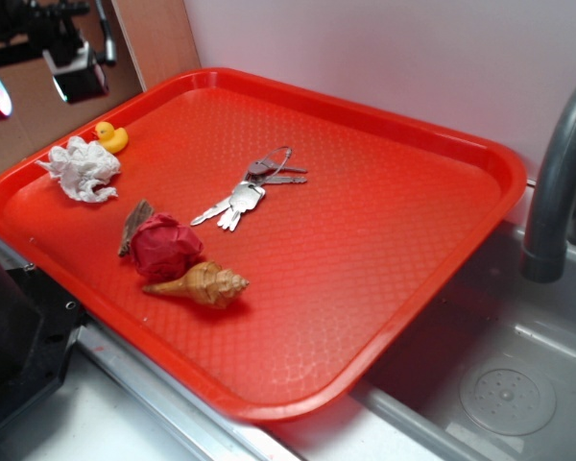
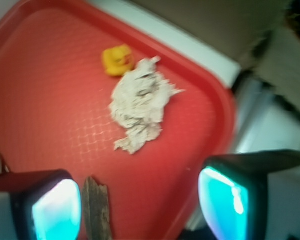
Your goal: Grab the white paper.
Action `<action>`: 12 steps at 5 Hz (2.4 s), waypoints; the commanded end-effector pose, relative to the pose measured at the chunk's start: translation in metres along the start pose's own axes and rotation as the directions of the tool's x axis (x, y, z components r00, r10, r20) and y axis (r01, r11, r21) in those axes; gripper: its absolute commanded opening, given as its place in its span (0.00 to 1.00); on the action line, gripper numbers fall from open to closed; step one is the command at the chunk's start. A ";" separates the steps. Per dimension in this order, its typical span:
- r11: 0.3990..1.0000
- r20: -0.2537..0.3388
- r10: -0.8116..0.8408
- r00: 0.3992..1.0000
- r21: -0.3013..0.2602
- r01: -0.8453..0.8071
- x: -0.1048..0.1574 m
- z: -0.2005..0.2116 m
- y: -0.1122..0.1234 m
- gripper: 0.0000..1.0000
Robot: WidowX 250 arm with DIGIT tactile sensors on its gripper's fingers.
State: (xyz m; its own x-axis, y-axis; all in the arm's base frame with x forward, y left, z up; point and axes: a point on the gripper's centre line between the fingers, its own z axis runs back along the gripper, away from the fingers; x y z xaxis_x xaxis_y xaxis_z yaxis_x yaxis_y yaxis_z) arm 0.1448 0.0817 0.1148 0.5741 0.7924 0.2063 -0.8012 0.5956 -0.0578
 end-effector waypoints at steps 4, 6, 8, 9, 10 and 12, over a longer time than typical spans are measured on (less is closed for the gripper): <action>0.995 0.019 0.072 0.997 0.062 -0.073 0.028 -0.061 0.021 1.00; 0.992 0.025 0.016 1.000 0.127 -0.019 0.032 -0.099 0.014 0.29; 0.987 -0.025 -0.063 0.998 0.145 0.066 0.033 -0.081 0.017 0.00; 0.985 -0.051 -0.136 0.989 0.098 0.141 0.025 -0.031 0.003 0.00; 0.970 -0.053 -0.242 0.969 0.018 0.243 0.015 0.022 -0.012 0.00; 0.904 -0.054 -0.427 0.903 -0.024 0.427 0.003 0.057 -0.039 0.00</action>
State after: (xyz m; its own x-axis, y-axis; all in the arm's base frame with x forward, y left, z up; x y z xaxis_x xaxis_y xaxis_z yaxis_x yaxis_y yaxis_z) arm 0.1715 0.0433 0.1594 0.8768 0.4657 0.1201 -0.4713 0.8817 0.0214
